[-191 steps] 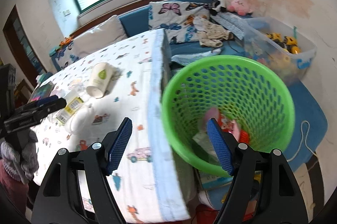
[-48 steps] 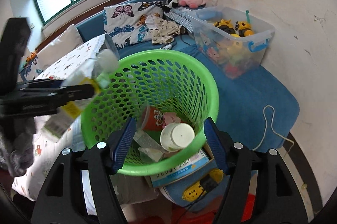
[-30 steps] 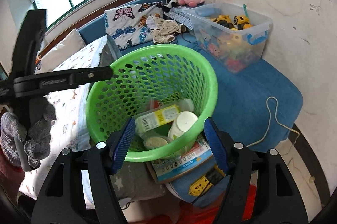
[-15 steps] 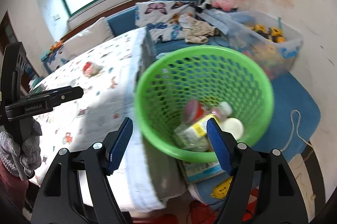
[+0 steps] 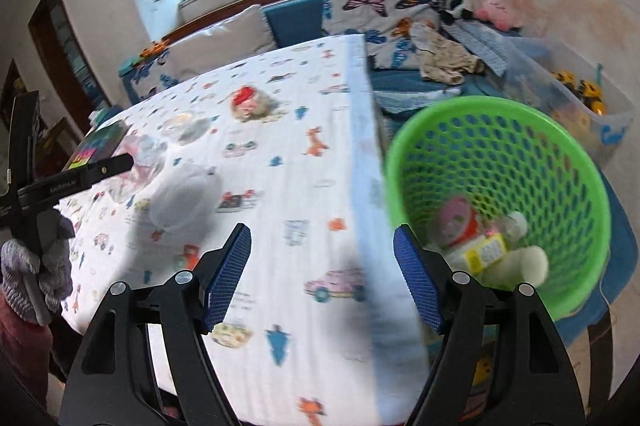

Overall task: Collect trash
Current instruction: 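Move both tools back over the bed toward the plastic bag and lid, then grasp the clear plastic bag with pink paper with the left tool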

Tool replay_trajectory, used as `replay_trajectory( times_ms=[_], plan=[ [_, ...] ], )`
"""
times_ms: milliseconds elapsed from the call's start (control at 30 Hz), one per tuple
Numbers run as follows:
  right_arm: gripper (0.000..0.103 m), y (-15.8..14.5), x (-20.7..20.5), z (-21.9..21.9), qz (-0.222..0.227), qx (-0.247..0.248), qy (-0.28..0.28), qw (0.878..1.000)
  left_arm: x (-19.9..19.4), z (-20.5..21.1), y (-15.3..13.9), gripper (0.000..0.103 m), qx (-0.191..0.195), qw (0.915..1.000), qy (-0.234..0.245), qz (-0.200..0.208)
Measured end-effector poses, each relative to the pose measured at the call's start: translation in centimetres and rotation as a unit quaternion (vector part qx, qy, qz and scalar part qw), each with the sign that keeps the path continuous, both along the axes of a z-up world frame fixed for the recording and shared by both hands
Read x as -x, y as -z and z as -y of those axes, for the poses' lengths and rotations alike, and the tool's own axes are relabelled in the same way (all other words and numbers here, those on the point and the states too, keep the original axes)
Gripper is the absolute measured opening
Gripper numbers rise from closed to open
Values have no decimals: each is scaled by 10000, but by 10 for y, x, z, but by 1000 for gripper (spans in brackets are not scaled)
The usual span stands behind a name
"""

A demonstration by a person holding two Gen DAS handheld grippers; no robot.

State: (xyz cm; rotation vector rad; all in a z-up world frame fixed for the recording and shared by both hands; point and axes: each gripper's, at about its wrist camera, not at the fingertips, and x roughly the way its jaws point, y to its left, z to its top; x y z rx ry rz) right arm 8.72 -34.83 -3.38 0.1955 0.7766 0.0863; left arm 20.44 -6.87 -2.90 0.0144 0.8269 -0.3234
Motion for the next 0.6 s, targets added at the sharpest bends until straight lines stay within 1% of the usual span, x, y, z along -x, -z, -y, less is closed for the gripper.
replay_trajectory(
  times_ms=[33, 100, 167, 233, 300, 467, 600],
  plan=[
    [74, 0, -3, -4, -4, -2, -49, 10000, -3, -12, 0, 81, -73, 9999, -146, 54],
    [74, 2, -8, -14, -30, 5, -168, 9999, -8, -29, 1, 87, -179, 9992, -344, 89],
    [74, 3, -11, -24, -45, 18, -274, 9996, -15, -48, 2, 88, -244, 9982, -526, 133],
    [74, 3, -15, -32, -51, 21, -358, 9993, -21, -64, 3, 92, -298, 9972, -667, 154],
    [74, 3, -19, -38, -58, 3, -416, 9991, -31, -78, 4, 93, -301, 9966, -752, 130],
    [74, 1, -25, -51, -78, -17, -538, 9985, -53, -100, 15, 94, -282, 9965, -778, -97],
    [74, 3, -31, -63, -125, 14, -651, 9978, -73, -115, 29, 94, -128, 9968, -695, -369]
  ],
)
